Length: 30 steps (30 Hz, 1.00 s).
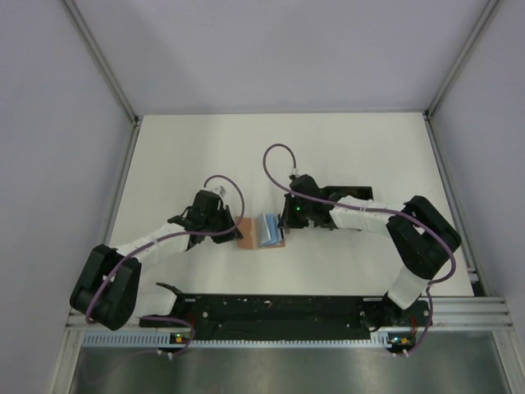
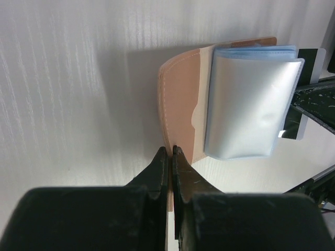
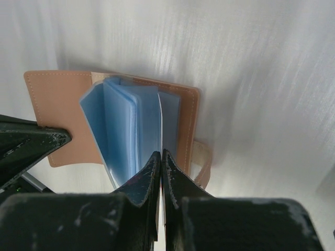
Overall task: Put the credit cards into the card holder
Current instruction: Open the card holder at the center of the board.
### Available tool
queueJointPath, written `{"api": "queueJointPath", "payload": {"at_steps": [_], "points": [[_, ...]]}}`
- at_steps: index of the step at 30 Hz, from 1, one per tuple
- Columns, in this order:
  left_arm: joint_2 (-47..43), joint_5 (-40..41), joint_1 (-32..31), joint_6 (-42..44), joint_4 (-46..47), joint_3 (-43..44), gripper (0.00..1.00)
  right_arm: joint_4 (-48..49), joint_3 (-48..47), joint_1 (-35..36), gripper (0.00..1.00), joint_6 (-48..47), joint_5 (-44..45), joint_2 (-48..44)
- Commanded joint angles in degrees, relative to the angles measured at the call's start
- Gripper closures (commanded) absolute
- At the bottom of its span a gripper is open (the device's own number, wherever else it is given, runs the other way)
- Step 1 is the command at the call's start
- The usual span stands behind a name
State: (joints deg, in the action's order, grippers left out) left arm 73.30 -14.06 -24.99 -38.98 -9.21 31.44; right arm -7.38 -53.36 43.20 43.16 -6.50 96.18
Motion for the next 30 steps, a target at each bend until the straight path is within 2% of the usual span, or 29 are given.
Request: {"api": "queueJointPath", "payload": {"at_steps": [1,14,22,30], "points": [[1.6,-0.2,0.0,0.4,4.3,-1.9,1.0,2.6,-1.4,1.3,1.0,0.7,-3.0,1.6],[5.0,-1.7,0.0,-1.0,11.1,-4.1,1.0,4.1,-9.1,2.9,1.0,1.1,-9.4,3.3],[4.8,-1.0,0.0,-0.4,10.4,-3.8,1.0,2.5,-7.1,2.9,1.0,1.4,-4.8,4.1],[4.8,-0.5,0.0,-0.1,10.0,-4.5,1.0,5.3,-3.4,2.3,1.0,4.7,-1.8,3.8]]}}
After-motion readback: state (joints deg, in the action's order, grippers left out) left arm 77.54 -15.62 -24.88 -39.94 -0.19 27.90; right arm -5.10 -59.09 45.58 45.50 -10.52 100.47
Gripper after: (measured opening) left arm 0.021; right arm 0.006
